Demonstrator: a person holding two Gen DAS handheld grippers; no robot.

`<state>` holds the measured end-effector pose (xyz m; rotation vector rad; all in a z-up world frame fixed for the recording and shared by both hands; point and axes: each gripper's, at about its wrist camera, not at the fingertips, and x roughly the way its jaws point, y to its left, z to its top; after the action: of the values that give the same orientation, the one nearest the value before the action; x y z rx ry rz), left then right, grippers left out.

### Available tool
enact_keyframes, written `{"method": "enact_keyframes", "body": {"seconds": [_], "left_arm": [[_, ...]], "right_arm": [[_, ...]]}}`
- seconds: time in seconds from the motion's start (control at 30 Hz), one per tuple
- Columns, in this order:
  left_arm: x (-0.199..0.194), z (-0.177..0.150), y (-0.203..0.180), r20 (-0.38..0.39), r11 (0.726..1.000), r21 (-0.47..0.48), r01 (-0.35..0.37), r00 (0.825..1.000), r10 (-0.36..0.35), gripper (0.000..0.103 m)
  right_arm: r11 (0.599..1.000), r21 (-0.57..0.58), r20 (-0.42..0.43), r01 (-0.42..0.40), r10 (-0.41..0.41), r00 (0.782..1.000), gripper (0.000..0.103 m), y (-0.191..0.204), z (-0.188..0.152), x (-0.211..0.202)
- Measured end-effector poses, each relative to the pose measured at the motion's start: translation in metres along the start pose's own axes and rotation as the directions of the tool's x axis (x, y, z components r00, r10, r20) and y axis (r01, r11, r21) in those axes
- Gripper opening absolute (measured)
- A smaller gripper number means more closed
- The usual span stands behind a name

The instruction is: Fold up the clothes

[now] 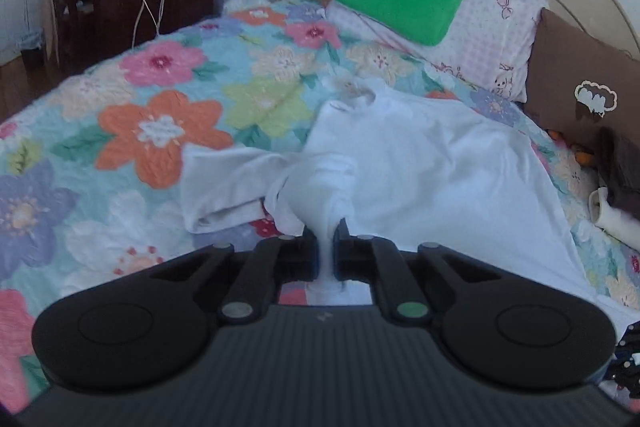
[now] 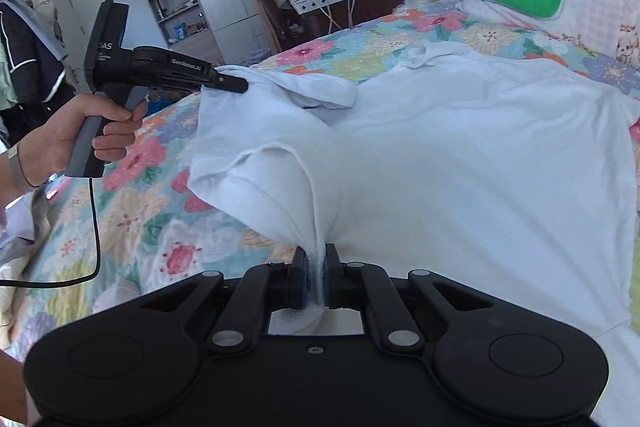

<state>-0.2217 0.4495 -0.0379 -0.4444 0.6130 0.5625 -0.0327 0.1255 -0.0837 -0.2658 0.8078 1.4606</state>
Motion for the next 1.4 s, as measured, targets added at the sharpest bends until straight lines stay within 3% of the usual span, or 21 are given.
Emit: {"method": "enact_keyframes", "body": {"seconds": [0.07,0.13,0.23,0.3,0.47,0.7,0.8,0.9,0.97,1.0,1.07,1.1,1.17,1.3,1.33,1.4], "left_arm": [[-0.011,-0.007,0.008,-0.038,1.0,-0.02,-0.006,0.999,0.005,0.006],[-0.014,-0.019,0.015,-0.106,0.999,-0.035,-0.023,0.994,0.02,0.006],[0.007,-0.053,0.018,-0.23,0.996,0.038,-0.084,0.969,0.09,0.006],[0.021,-0.073,0.017,-0.253,0.988,0.108,-0.11,0.958,0.134,0.006],[0.032,-0.091,0.026,-0.271,0.991,0.061,-0.12,0.954,0.132,0.006],[0.024,-0.086,0.018,-0.263,0.984,0.118,-0.136,0.951,0.163,0.007],[0.022,-0.085,0.019,-0.268,0.984,0.096,-0.149,0.948,0.17,0.008],[0.02,-0.088,0.019,-0.299,0.986,0.055,-0.154,0.94,0.164,0.008],[0.009,-0.091,0.013,-0.333,0.994,-0.03,-0.102,0.939,0.086,0.012],[0.004,-0.093,0.011,-0.346,0.995,-0.073,-0.075,0.937,0.045,0.021],[-0.012,-0.1,-0.001,-0.309,0.993,-0.119,-0.004,0.95,-0.034,0.041],[-0.019,-0.103,-0.007,-0.293,0.992,-0.124,0.018,0.955,-0.054,0.043],[-0.026,-0.11,-0.019,-0.286,0.996,-0.087,0.037,0.956,-0.061,0.046],[-0.018,-0.126,-0.029,-0.345,0.999,-0.026,0.021,0.938,-0.029,0.053],[-0.015,-0.127,-0.026,-0.358,0.998,-0.055,0.016,0.933,-0.035,0.054],[-0.009,-0.131,-0.021,-0.382,0.993,-0.114,0.008,0.923,-0.051,0.06]], "right_arm": [[0.999,0.007,-0.055,-0.051,0.052,0.997,0.009,0.0,0.002,0.005],[0.998,-0.028,-0.114,-0.05,0.046,0.992,0.009,0.005,-0.003,0.014],[0.996,-0.085,-0.206,-0.027,0.009,0.978,0.009,0.015,-0.013,0.033],[0.993,-0.118,-0.262,0.004,-0.035,0.964,0.009,0.022,-0.02,0.047],[0.987,-0.16,-0.292,0.02,-0.066,0.954,0.009,0.027,-0.028,0.058],[0.972,-0.235,-0.238,0.024,-0.082,0.968,0.009,0.039,-0.021,0.039],[0.949,-0.315,-0.251,0.012,-0.096,0.963,0.01,0.047,-0.025,0.037],[0.911,-0.41,-0.242,0.044,-0.155,0.958,0.009,0.056,-0.032,0.039],[0.863,-0.494,-0.178,0.108,-0.222,0.959,0.01,0.068,-0.036,0.038],[0.834,-0.533,-0.144,0.141,-0.253,0.957,0.011,0.074,-0.038,0.037],[0.787,-0.589,-0.076,0.182,-0.279,0.957,0.014,0.086,-0.04,0.035],[0.774,-0.605,-0.065,0.188,-0.283,0.957,0.02,0.088,-0.041,0.036],[0.761,-0.62,-0.059,0.19,-0.287,0.956,0.023,0.089,-0.042,0.039],[0.754,-0.617,-0.041,0.226,-0.317,0.947,0.022,0.084,-0.041,0.043],[0.751,-0.616,-0.03,0.24,-0.327,0.945,0.022,0.084,-0.04,0.043],[0.707,-0.641,0.029,0.298,-0.366,0.93,0.024,0.084,-0.04,0.042]]}}
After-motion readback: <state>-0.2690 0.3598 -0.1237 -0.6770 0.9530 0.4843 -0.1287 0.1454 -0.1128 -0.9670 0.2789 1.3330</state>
